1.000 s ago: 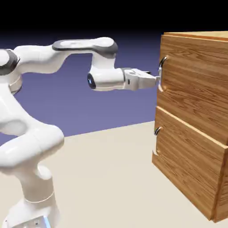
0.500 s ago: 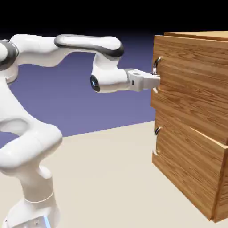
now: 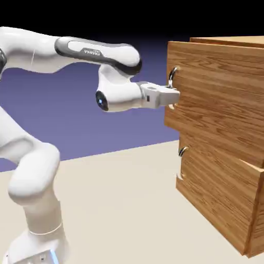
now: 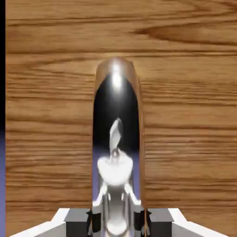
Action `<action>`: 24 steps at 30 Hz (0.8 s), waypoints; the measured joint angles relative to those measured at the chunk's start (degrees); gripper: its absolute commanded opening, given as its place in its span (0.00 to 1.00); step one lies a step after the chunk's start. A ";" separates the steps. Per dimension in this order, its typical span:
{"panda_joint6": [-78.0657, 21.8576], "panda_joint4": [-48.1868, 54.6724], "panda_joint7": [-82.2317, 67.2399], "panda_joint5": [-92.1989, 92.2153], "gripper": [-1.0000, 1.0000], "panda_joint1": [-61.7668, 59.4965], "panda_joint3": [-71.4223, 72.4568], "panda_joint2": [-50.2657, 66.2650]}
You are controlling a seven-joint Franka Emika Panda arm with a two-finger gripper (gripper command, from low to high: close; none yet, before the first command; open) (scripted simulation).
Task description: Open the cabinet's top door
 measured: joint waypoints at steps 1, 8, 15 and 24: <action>-0.40 -1.27 1.64 -2.50 0.00 1.72 -1.73 -1.04; -2.77 -9.42 11.87 -19.96 0.00 12.29 -13.60 -8.95; -4.66 -15.77 21.62 -37.43 0.00 18.95 -23.48 -17.20; -9.91 -21.80 34.80 -59.85 0.00 20.63 -33.39 -26.92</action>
